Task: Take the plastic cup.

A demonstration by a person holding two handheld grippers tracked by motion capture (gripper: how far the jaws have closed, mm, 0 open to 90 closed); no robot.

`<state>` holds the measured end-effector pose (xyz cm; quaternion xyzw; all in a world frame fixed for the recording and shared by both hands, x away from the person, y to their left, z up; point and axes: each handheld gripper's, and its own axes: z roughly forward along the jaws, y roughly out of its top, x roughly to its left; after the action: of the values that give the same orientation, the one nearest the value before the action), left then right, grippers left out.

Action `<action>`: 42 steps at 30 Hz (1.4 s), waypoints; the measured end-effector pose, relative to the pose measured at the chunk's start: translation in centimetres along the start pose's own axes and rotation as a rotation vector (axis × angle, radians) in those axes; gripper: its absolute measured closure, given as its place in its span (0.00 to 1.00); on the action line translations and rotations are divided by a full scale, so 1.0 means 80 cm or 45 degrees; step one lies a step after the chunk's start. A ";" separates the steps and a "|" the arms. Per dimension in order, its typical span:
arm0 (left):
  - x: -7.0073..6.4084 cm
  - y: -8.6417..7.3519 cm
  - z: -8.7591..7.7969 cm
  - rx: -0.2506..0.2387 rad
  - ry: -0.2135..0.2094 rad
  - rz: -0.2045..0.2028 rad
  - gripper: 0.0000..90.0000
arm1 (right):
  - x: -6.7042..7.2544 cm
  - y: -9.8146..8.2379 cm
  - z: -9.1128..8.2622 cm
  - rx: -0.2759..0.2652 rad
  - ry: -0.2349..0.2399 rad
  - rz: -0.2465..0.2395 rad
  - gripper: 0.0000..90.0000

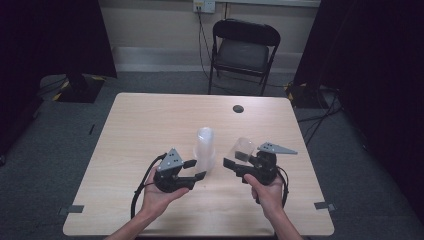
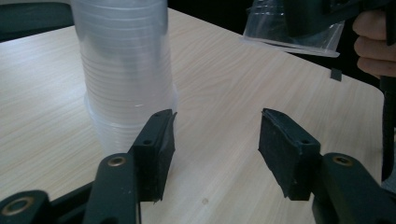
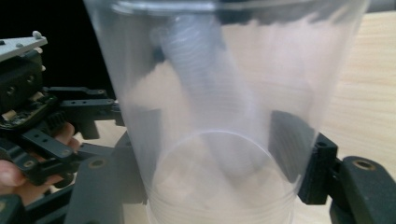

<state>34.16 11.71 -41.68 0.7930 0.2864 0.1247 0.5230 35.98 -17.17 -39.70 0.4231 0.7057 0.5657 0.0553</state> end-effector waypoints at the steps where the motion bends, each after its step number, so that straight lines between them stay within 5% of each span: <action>1: 0.000 0.000 0.000 0.000 0.000 0.000 0.53 | 0.000 0.000 0.000 0.000 0.000 0.000 0.39; 7: -0.008 -0.007 -0.003 -0.041 0.002 0.019 0.64 | 0.003 -0.010 0.007 0.031 0.095 0.090 0.39; 22: -0.023 -0.014 -0.002 -0.098 0.033 0.118 0.69 | 0.009 -0.027 0.026 0.113 0.310 0.320 0.40; 33: -0.038 -0.019 0.008 -0.143 0.033 0.188 0.79 | 0.016 -0.031 0.038 0.179 0.381 0.431 0.42; 42: -0.041 -0.021 0.011 -0.186 0.095 0.205 0.80 | 0.023 -0.033 0.044 0.213 0.421 0.496 0.43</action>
<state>31.41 9.64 -43.22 0.7679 0.2312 0.2162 0.5569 35.32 -13.33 -42.45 0.4560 0.6547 0.5666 -0.2058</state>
